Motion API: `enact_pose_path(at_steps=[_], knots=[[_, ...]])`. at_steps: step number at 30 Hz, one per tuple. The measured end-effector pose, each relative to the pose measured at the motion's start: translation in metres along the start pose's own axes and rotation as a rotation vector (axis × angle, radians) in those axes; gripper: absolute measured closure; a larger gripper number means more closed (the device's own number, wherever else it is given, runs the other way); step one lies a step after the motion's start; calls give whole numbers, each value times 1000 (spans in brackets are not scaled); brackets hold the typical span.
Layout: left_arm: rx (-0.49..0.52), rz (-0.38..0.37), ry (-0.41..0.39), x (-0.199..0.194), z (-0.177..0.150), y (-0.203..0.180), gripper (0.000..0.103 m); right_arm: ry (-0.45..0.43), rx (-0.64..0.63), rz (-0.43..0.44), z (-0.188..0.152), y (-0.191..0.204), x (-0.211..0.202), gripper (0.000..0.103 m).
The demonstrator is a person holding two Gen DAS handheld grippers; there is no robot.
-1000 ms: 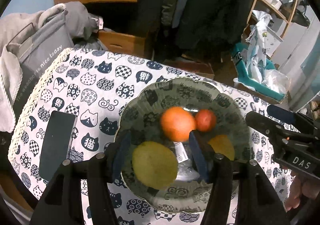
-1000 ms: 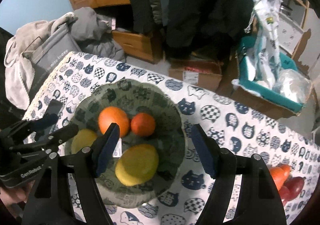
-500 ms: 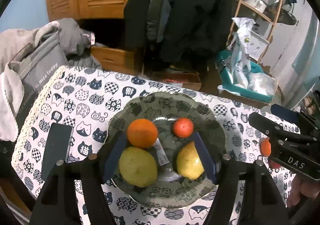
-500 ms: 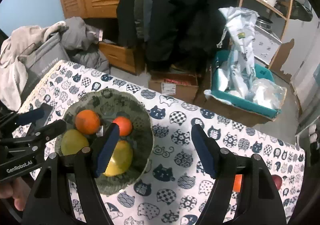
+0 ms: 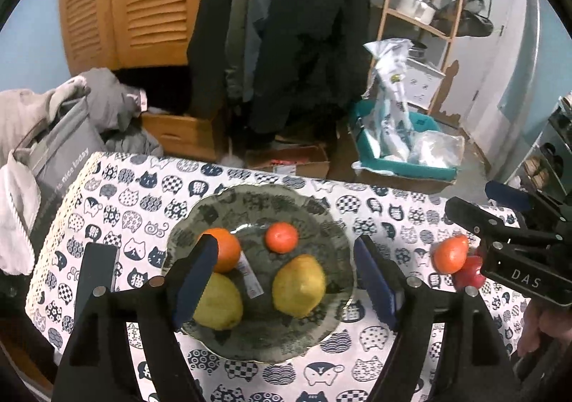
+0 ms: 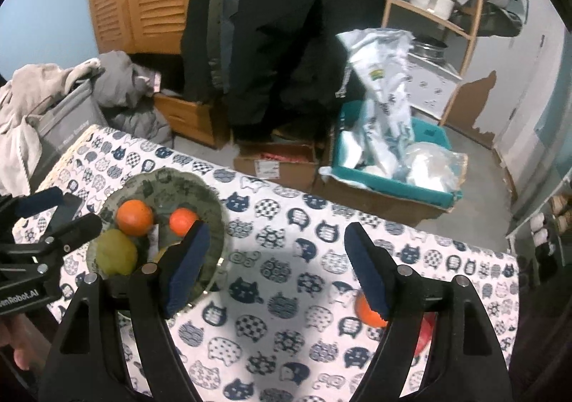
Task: Organize fruits
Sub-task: 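Raise both tools from the bowl and move toward the red apples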
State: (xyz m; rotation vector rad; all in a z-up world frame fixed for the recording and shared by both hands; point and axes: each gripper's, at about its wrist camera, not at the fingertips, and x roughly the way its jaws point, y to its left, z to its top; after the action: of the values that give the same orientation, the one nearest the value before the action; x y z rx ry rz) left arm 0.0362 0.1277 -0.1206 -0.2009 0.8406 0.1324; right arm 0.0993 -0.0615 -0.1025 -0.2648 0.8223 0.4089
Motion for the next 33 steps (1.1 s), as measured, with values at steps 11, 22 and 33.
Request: enact_pose_path(at_steps=[11, 22, 33], knots=[[55, -41, -46, -23, 4, -36, 22, -43, 43, -57, -15, -40, -39, 22], [122, -91, -59, -26, 8, -79, 22, -48, 85, -136, -40, -89, -70, 20], [174, -145, -56, -25, 11, -123, 22, -57, 155, -211, -61, -138, -95, 18]])
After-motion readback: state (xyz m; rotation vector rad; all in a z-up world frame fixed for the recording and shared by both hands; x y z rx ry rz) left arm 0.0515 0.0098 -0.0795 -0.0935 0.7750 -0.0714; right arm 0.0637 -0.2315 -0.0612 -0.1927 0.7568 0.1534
